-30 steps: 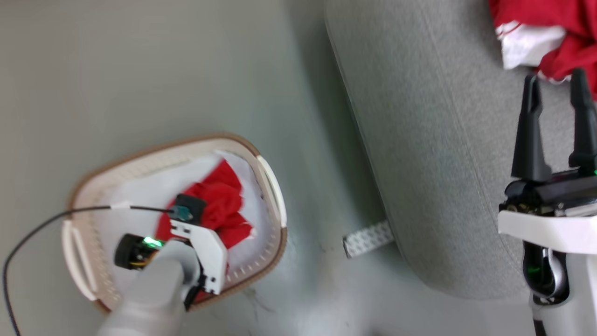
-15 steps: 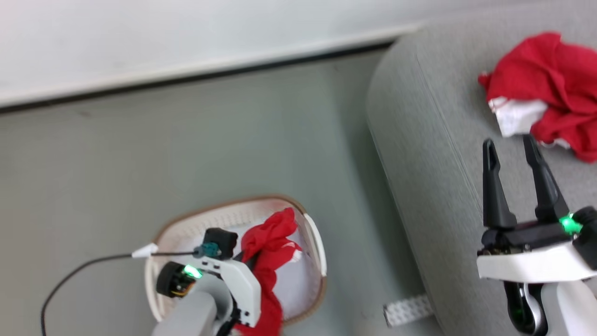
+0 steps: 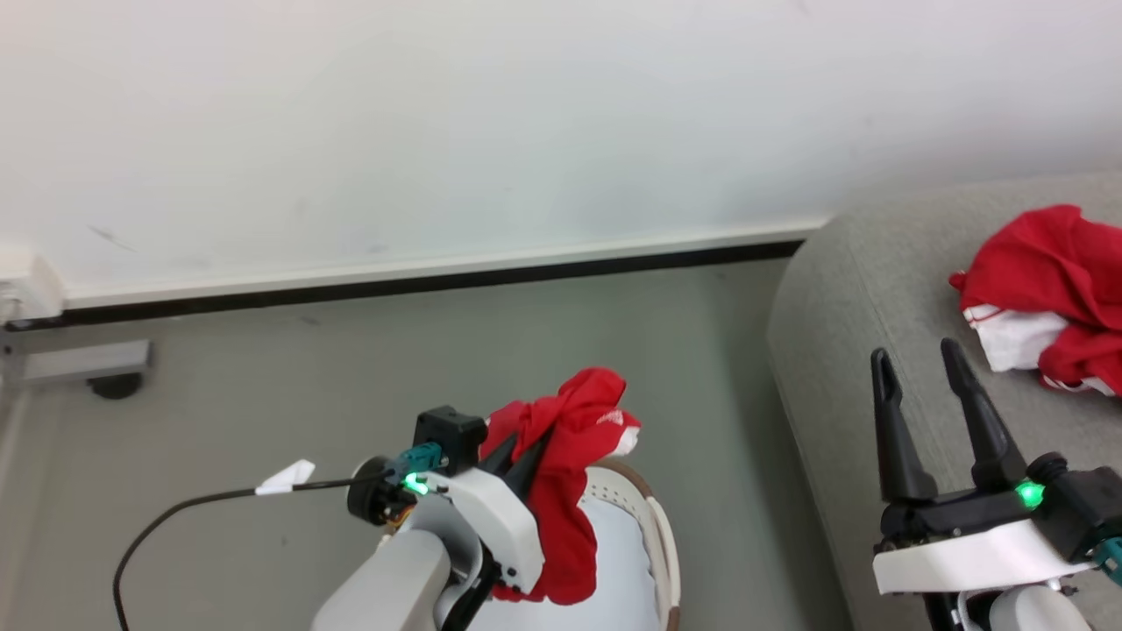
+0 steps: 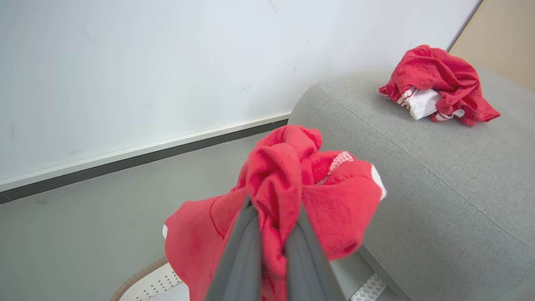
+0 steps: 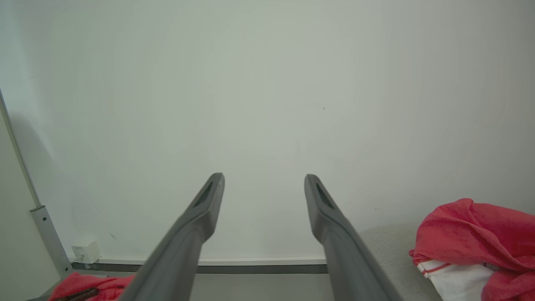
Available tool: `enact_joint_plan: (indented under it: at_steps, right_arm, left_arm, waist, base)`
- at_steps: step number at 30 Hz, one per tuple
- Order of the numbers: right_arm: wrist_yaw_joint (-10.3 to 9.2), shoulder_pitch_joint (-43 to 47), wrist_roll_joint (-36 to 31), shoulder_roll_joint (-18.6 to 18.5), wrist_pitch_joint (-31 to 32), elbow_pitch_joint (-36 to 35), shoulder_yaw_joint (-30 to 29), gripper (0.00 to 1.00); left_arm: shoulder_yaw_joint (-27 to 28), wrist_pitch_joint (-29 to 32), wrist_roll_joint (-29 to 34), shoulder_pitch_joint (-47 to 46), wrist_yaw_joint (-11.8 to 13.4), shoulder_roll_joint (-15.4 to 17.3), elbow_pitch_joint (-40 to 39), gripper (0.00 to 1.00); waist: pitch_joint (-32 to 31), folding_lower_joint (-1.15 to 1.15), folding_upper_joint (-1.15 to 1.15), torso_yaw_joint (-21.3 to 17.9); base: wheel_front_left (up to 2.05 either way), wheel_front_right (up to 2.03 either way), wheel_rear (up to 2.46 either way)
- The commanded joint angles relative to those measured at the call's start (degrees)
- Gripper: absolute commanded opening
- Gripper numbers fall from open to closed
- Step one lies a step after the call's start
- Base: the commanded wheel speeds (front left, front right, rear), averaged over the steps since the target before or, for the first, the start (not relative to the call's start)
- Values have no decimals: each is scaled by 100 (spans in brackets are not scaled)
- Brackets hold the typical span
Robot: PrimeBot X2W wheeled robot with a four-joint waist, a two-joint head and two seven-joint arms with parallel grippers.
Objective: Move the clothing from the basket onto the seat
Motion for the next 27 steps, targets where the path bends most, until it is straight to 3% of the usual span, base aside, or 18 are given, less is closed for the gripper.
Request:
enact_joint_plan:
  at_steps: [1,18,27]
  right_arm:
    - [-13,109,19,-20,1,36,47,100]
    - [-13,241,83,5,1,132,428,100]
    - [-13,190,109,-13,1,218,642,100]
  left_arm:
    - [60,-6,104,103,17,75,-197,0]
    - [403,198,323,111,524,569,-2695,0]
    - [403,454,248,309,665,710,-3356,0]
  waist:
    - [-213,2,0,203]
    - [-345,2,0,461]
    - [-373,2,0,489]
  base:
    - [0,0,0]
    - [0,0,0]
    - [0,0,0]
